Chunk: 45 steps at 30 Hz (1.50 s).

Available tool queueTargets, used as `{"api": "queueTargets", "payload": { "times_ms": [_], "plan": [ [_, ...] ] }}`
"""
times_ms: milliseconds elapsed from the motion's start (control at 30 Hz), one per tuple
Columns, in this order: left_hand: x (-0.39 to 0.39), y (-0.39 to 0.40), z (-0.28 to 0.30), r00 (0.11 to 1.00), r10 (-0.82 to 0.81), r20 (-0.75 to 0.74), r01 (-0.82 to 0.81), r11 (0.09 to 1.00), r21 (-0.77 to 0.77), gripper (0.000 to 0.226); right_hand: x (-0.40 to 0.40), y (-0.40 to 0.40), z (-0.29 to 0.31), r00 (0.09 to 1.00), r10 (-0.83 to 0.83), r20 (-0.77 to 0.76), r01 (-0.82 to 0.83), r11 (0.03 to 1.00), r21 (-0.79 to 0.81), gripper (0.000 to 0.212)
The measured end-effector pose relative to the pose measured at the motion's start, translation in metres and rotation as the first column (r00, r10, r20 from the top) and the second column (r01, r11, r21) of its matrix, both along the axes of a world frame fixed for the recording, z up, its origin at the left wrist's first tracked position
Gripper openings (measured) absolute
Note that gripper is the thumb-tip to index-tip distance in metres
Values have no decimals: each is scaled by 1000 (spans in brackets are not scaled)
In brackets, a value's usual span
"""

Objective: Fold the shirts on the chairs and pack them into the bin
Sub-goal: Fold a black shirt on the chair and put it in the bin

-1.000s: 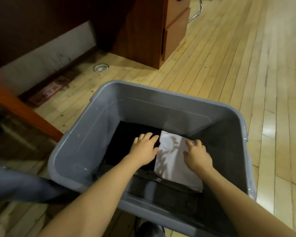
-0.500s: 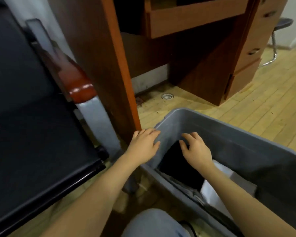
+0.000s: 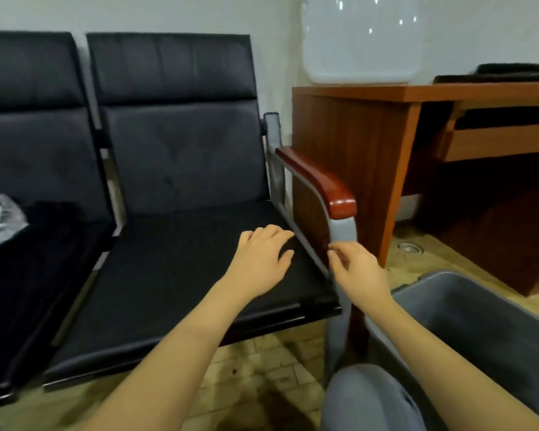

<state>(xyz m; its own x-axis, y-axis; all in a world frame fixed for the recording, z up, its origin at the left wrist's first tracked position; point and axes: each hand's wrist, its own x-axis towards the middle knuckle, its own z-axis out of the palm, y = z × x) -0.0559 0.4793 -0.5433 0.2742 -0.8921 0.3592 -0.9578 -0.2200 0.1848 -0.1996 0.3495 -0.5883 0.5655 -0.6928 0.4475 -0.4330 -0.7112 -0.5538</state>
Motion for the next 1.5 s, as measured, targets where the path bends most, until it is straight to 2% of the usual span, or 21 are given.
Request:
{"api": "queueTargets", "payload": {
  "times_ms": [167, 333, 567, 733, 867, 1000, 1133, 1200, 1367, 1500],
  "plan": [
    [61, 92, 7, 980, 197, -8, -197, 978, -70, 42, 80, 63, 25, 987, 162, -23, -163, 985, -58, 31],
    [122, 189, 10, 911, 413, -11, -412, 909, -58, 40, 172, 132, 44, 937, 347, -45, -349, 935, -58, 29],
    [190, 312, -1, 726, 687, -10, -687, 726, -34, 39, 294, 239, 36, 802, 592, -72, -594, 805, 4, 27],
    [223, 378, -33, 587, 805, -82, -804, 592, 52, 40, 359, 307, 17, 687, 721, -92, -723, 690, 5, 28],
    [235, 401, -57, 540, 832, -129, -825, 553, 112, 46, 389, 345, -3, 686, 711, -154, -715, 698, 37, 38],
    [235, 400, -74, 523, 835, -171, -835, 542, 92, 51, 400, 369, -26, 713, 686, -145, -656, 726, 205, 53],
    [236, 398, -84, 494, 838, -231, -855, 517, 46, 51, 402, 380, -36, 736, 658, -159, -619, 750, 235, 24],
    [238, 397, -85, 492, 837, -241, -856, 515, 44, 49, 400, 383, -36, 757, 646, -96, -614, 754, 232, 10],
    [232, 396, -82, 524, 796, -302, -848, 519, -102, 50, 388, 375, -27, 766, 608, 208, -631, 773, 65, 19],
    [223, 388, -79, 602, 732, -320, -798, 569, -200, 48, 382, 349, -13, 744, 591, 311, -605, 794, -61, 18]
  ]
}}
